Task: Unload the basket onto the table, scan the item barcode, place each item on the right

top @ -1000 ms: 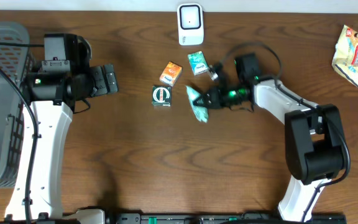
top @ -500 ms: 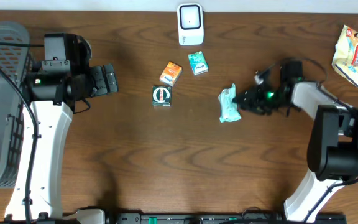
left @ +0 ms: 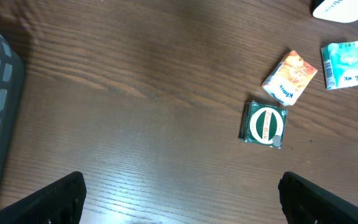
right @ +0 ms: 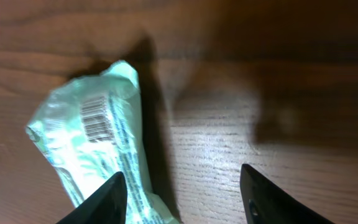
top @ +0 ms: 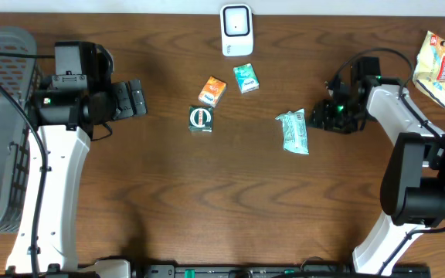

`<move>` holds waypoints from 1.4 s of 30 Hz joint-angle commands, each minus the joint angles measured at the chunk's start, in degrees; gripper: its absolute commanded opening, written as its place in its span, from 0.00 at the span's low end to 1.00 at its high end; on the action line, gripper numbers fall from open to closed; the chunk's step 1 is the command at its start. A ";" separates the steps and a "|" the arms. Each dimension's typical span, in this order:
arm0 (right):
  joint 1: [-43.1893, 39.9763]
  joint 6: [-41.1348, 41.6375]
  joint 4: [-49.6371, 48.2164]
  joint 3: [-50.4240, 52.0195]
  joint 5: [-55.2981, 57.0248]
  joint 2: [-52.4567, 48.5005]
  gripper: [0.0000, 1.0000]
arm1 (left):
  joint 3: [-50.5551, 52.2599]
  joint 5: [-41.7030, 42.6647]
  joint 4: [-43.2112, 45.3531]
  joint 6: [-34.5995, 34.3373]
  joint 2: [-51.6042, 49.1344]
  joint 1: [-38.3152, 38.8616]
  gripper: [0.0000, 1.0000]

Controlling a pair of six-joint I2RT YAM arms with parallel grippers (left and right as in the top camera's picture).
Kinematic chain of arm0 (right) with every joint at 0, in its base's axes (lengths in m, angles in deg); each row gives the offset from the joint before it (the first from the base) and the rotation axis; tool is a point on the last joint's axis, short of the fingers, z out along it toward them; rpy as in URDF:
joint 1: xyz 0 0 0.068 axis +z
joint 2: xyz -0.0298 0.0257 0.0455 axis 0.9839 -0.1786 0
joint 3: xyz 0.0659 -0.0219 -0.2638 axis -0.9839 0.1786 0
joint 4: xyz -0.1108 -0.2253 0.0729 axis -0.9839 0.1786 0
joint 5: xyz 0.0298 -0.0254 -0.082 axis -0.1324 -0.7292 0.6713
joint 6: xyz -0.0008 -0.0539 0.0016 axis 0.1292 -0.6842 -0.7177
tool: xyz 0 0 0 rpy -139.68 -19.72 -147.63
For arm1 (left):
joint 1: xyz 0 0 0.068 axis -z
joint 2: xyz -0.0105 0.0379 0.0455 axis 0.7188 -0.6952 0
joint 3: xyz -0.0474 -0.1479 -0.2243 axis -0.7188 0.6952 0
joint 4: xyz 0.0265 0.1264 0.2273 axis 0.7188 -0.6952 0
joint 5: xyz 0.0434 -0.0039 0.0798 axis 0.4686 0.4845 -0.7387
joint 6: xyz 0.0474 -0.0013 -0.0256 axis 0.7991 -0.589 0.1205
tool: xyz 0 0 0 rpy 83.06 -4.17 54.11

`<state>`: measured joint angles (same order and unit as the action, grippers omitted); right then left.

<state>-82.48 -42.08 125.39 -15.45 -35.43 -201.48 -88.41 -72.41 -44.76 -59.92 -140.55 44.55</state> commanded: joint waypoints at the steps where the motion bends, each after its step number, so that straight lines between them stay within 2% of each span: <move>1: 0.66 -1.33 -1.05 2.95 -3.32 0.42 0.54 | -0.09 -0.50 -0.17 0.13 0.04 -0.17 0.98; 9: 3.23 -2.16 -6.97 9.55 -12.48 0.42 0.47 | -0.09 -0.50 -0.17 0.13 0.02 -0.20 0.98; 11: 4.35 -2.14 -8.98 10.34 -13.25 0.42 0.28 | -0.09 -0.50 -0.17 0.13 0.02 -0.17 0.98; 13: 5.29 -1.90 -10.73 10.32 -13.31 0.42 0.22 | -0.09 -0.50 -0.17 0.13 0.04 -0.17 0.98; 17: 5.75 0.87 -15.13 8.26 -15.72 0.46 0.22 | -0.09 -0.50 -0.17 0.13 0.04 -0.17 0.98; 20: 4.85 2.21 -14.88 2.80 -16.04 0.46 0.20 | -0.09 -0.50 -0.17 0.13 0.02 -0.17 0.98; 24: 4.04 4.59 -8.48 -6.27 -16.06 0.46 0.20 | -0.09 -0.50 -0.17 0.13 0.04 -0.17 0.98; 28: 5.92 4.31 -0.42 -8.26 -15.85 0.46 0.22 | -0.09 -0.50 -0.17 0.13 0.02 -0.17 0.98; 30: 7.63 3.19 3.80 -7.58 -12.70 0.37 0.22 | -0.09 -0.50 -0.17 0.13 0.02 -0.17 0.98; 32: 9.73 3.23 6.88 -6.45 -8.00 0.37 0.16 | -0.09 -0.50 -0.17 0.13 0.04 -0.17 0.98; 38: 15.80 3.32 5.01 -1.05 -4.26 0.35 0.07 | -0.09 -0.50 -0.17 0.13 0.02 -0.17 0.98; 40: 17.09 9.57 4.35 0.92 4.81 0.35 0.02 | -0.09 -0.50 -0.17 0.13 0.04 -0.17 0.97; 42: 17.11 11.93 3.76 1.75 8.98 0.35 0.01 | -0.09 -0.50 -0.17 0.13 0.02 -0.17 0.98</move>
<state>-65.54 -35.46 129.74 -15.32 -37.03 -201.17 -88.41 -72.41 -44.74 -59.92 -140.55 44.55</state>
